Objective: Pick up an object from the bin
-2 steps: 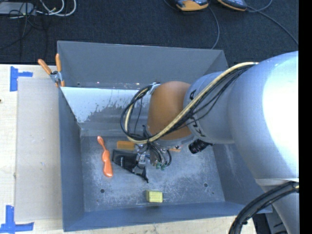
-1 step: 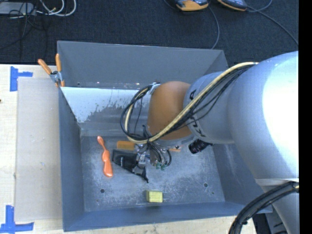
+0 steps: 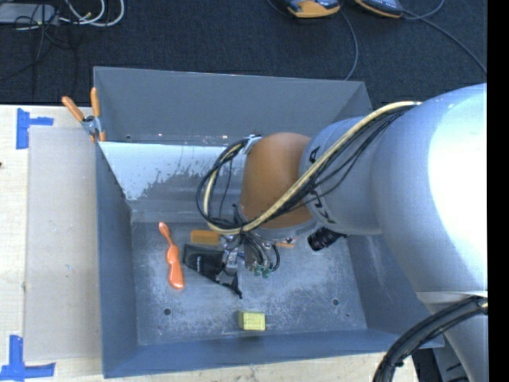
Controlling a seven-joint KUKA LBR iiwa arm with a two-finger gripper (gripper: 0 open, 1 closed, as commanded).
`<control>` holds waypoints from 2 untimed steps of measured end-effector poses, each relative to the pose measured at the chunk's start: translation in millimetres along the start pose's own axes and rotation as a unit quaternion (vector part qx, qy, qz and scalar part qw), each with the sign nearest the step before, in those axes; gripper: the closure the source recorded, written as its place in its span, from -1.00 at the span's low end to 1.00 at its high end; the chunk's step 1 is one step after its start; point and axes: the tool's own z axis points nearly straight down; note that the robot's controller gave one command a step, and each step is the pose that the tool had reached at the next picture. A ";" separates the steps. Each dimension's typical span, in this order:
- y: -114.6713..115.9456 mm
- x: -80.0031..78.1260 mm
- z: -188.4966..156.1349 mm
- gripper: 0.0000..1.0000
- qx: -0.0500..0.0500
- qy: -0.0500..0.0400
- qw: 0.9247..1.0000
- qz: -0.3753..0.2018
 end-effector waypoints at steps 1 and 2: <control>0.0 0.0 0.0 1.00 0.000 0.000 1.000 0.000; 0.0 0.0 0.0 1.00 0.000 0.000 1.000 0.000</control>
Offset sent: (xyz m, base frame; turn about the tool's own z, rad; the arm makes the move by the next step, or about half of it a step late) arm 0.0000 0.0000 0.0000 0.0000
